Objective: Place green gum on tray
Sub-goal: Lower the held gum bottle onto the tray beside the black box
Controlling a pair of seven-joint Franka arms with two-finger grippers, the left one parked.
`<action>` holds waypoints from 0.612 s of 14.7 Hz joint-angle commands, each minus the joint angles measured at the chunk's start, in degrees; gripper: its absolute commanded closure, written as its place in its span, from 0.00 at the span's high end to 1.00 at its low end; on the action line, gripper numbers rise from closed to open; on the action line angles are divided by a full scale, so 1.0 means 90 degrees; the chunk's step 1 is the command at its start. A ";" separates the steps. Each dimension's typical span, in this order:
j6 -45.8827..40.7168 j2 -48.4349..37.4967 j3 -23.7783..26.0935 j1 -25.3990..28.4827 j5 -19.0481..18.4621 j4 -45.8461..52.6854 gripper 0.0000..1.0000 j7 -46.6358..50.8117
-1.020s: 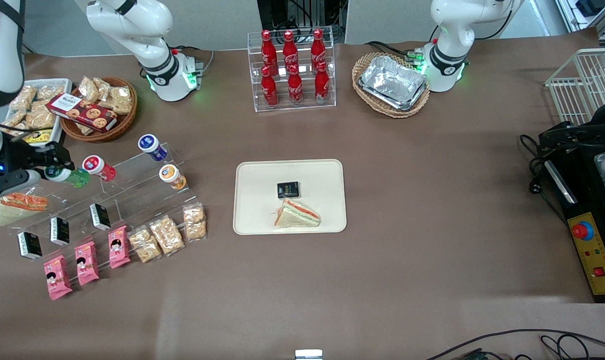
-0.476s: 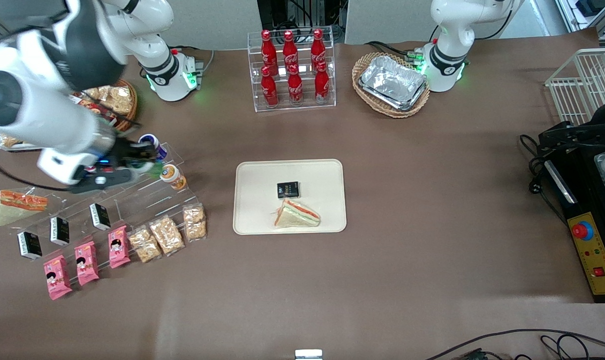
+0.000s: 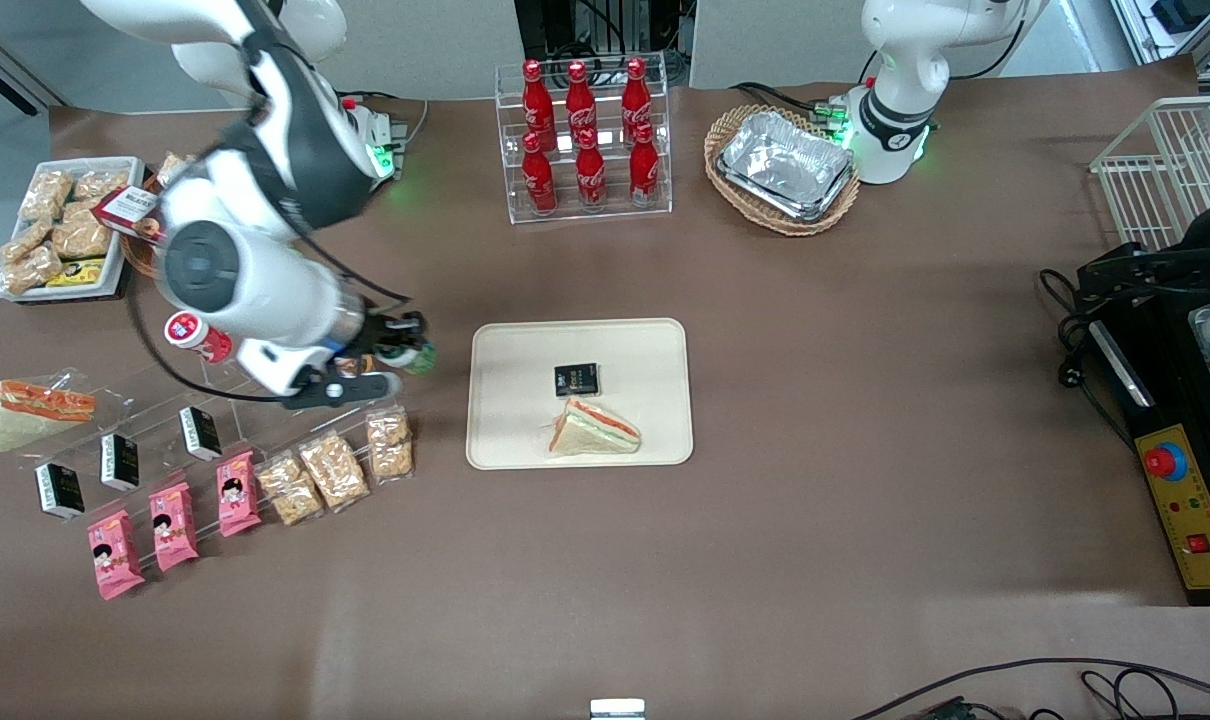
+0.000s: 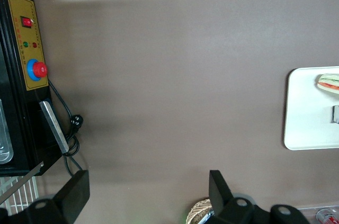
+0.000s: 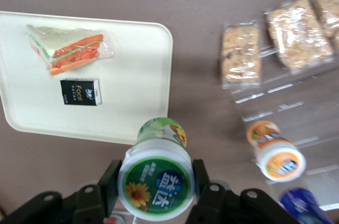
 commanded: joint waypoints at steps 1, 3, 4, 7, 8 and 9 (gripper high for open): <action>0.1075 -0.0127 -0.0068 0.0431 0.0172 -0.0897 0.37 0.0385; 0.1486 -0.0039 -0.0078 0.0675 0.0142 -0.1162 0.37 0.0590; 0.1681 0.0048 -0.0078 0.0763 0.0132 -0.1240 0.37 0.0707; 0.2529 0.0283 -0.0078 0.1144 -0.0062 -0.1650 0.37 0.1322; 0.2774 0.0361 -0.0078 0.1232 -0.0150 -0.1748 0.37 0.1459; 0.2854 0.0429 -0.0078 0.1271 -0.0228 -0.1768 0.37 0.1547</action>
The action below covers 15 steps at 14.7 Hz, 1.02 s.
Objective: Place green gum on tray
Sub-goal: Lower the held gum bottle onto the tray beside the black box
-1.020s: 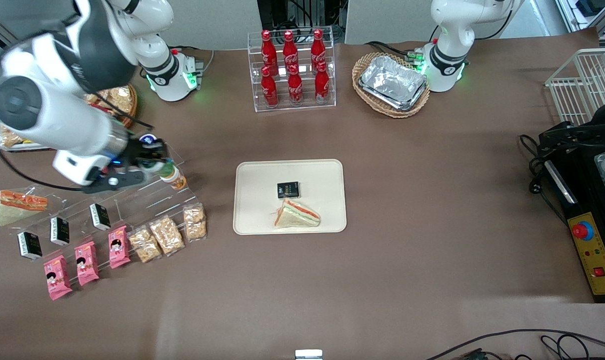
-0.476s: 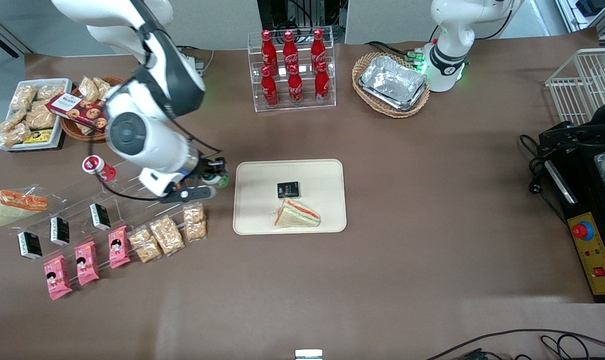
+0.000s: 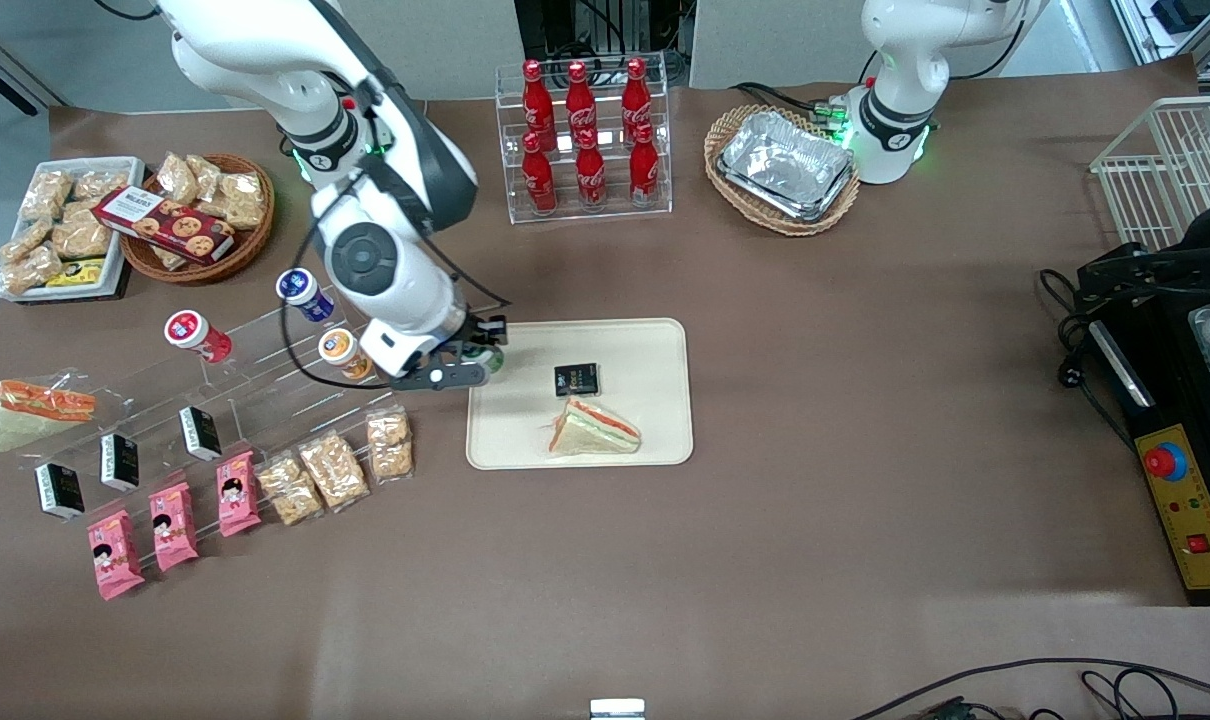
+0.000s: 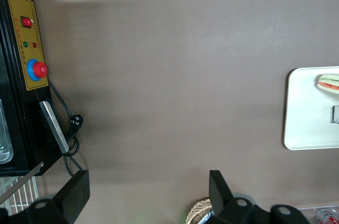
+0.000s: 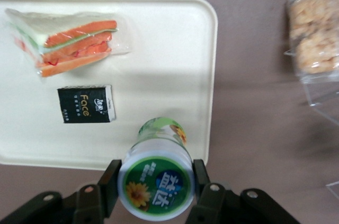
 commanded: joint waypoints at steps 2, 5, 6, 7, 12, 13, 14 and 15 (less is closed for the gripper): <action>0.0682 0.0327 -0.0069 0.0231 -0.0334 -0.0256 0.37 0.0449; 0.1121 0.0698 -0.0079 0.0319 -0.0354 -0.0266 0.37 0.0488; 0.1258 0.0806 -0.0079 0.0329 -0.0354 -0.0266 0.37 0.0488; 0.1365 0.0874 -0.0089 0.0320 -0.0402 -0.0266 0.37 0.0488; 0.1620 0.1060 -0.0089 0.0329 -0.0500 -0.0266 0.38 0.0721; 0.1630 0.1080 -0.0089 0.0358 -0.0626 -0.0266 0.39 0.0781; 0.1630 0.1080 -0.0089 0.0359 -0.0676 -0.0257 0.40 0.0839; 0.1630 0.1080 -0.0089 0.0349 -0.0676 -0.0257 0.55 0.0869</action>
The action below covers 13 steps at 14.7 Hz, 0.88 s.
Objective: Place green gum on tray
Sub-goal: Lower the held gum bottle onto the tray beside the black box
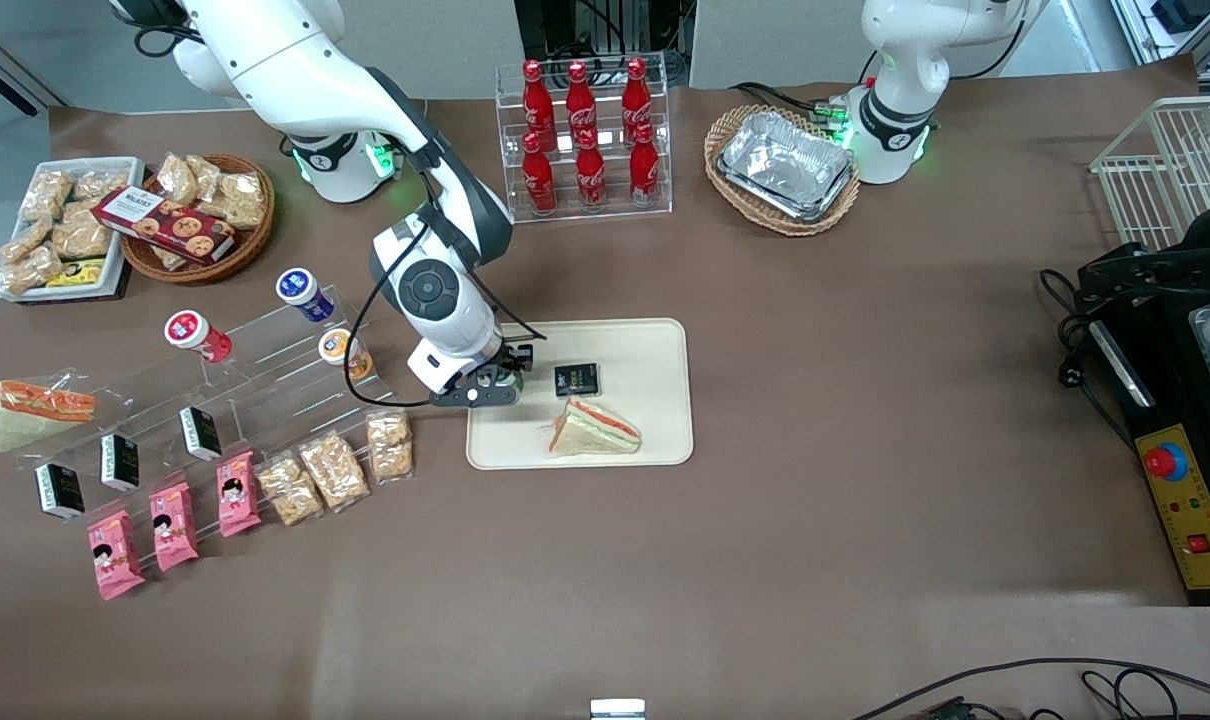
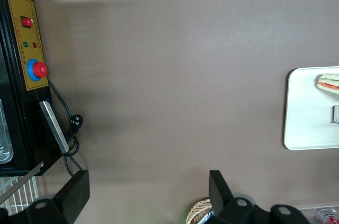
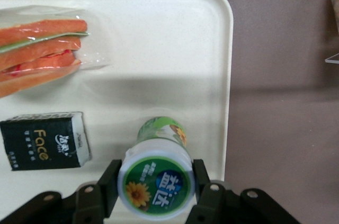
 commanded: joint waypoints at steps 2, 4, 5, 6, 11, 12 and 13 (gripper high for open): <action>0.0111 0.0053 -0.0073 0.0071 -0.0209 0.0065 0.88 0.0288; 0.0052 0.0014 -0.0132 -0.0007 -0.0209 0.0123 0.98 0.0152; -0.0006 -0.0035 -0.0161 -0.0104 -0.0200 0.0162 0.98 0.0016; -0.0152 -0.0112 -0.0161 -0.0211 -0.0200 0.0192 0.98 -0.0131; -0.2276 -0.0601 -0.0161 -0.1177 -0.0102 0.1166 0.99 -0.1398; -0.2756 -0.0708 -0.0161 -0.1411 -0.0102 0.1401 0.99 -0.1643; -0.3138 -0.0835 -0.0161 -0.1616 -0.0102 0.1567 0.99 -0.1868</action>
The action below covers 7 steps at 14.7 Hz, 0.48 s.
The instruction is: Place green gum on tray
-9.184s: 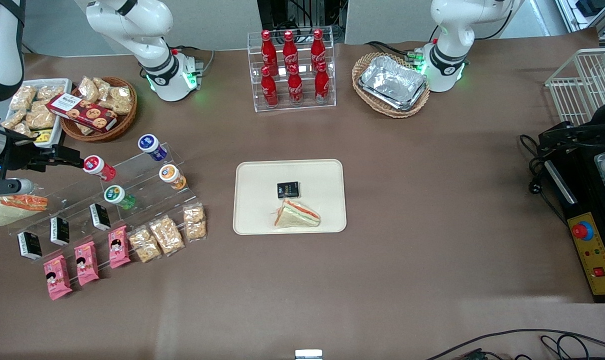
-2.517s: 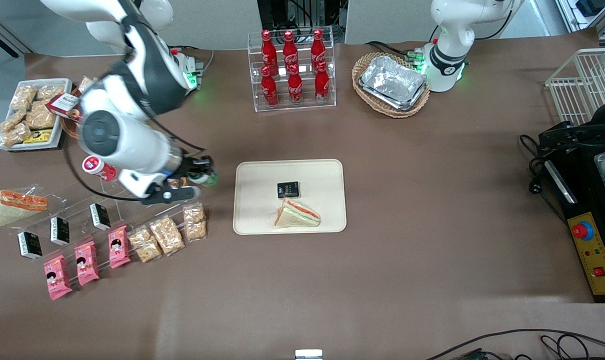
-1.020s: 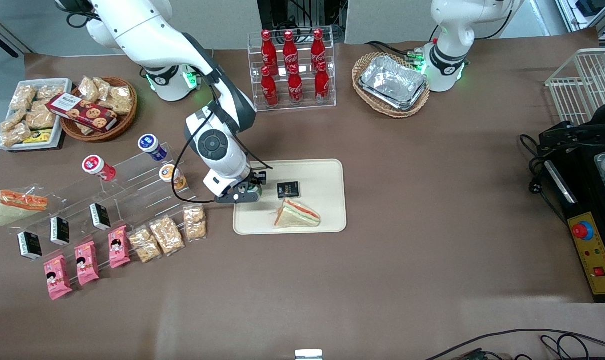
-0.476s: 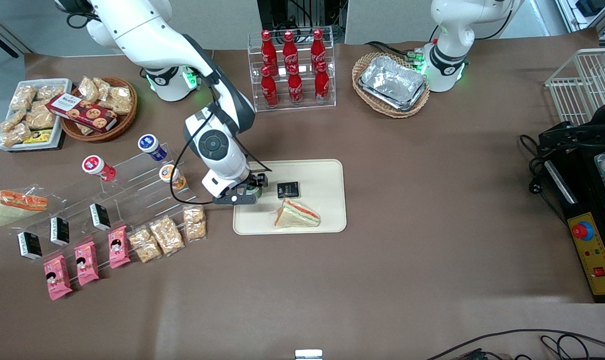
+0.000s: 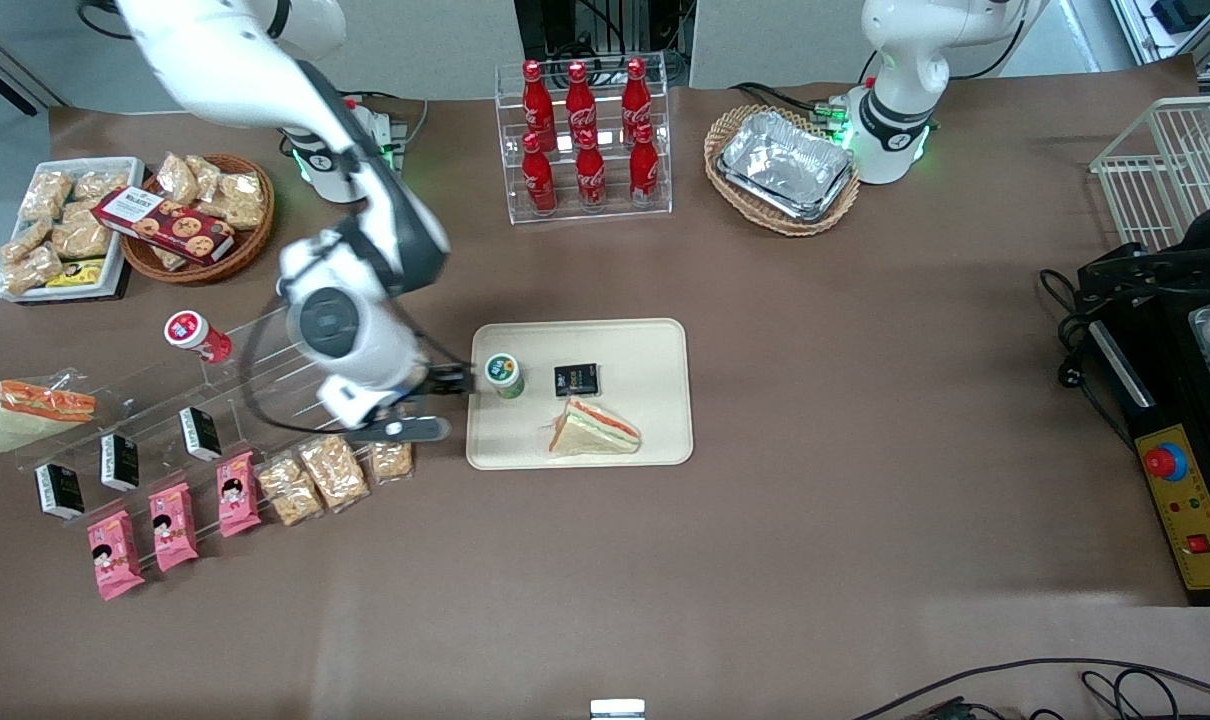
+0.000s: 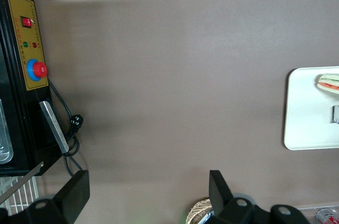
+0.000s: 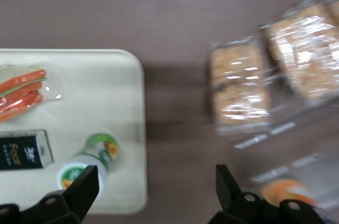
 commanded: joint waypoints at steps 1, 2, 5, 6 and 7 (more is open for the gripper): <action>-0.1444 -0.0461 0.0042 -0.0790 -0.0003 0.0707 0.99 -0.1061; -0.1650 -0.0617 0.0041 -0.1064 0.0007 0.0746 0.99 -0.1558; -0.2342 -0.0872 0.0041 -0.1738 0.0046 0.1096 0.99 -0.2489; -0.2741 -0.0892 0.0041 -0.1856 0.0036 0.1379 0.99 -0.2530; -0.3122 -0.0883 0.0022 -0.1915 0.0027 0.1749 0.99 -0.2530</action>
